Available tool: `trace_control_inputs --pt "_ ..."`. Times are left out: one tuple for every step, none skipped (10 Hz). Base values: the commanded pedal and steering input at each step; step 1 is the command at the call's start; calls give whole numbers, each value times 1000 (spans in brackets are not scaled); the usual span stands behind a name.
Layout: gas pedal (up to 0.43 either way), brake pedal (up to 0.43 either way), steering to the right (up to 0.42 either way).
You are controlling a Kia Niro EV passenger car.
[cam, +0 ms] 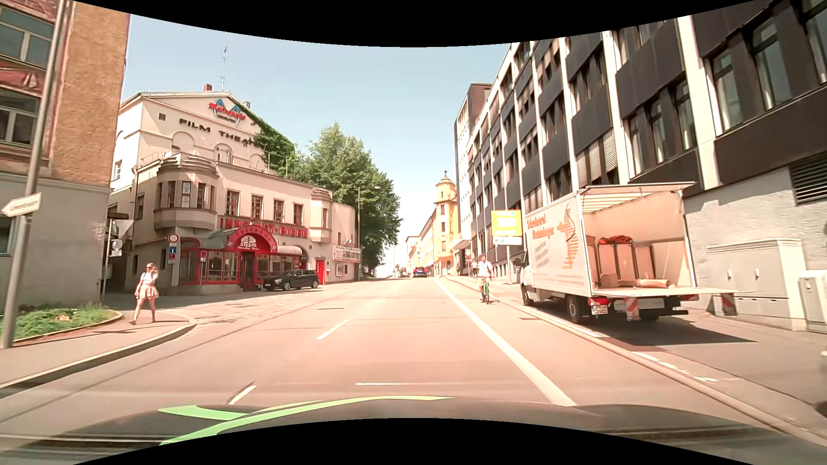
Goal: Follow the waypoints while adhering to traffic rules and regulations
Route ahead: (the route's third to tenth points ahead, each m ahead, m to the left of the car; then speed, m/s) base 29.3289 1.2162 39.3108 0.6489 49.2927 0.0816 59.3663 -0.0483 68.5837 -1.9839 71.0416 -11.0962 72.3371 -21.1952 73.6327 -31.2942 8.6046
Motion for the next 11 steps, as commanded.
trace_control_inputs --pt "177 0 -13" --pt "177 0 -12" --pt "177 0 -8" --pt "177 0 -2" --pt "150 0 3" --pt "138 0 8" --pt "138 0 12" --pt "138 0 16" --pt "138 0 17" --pt "138 0 18" --pt "138 0 19"
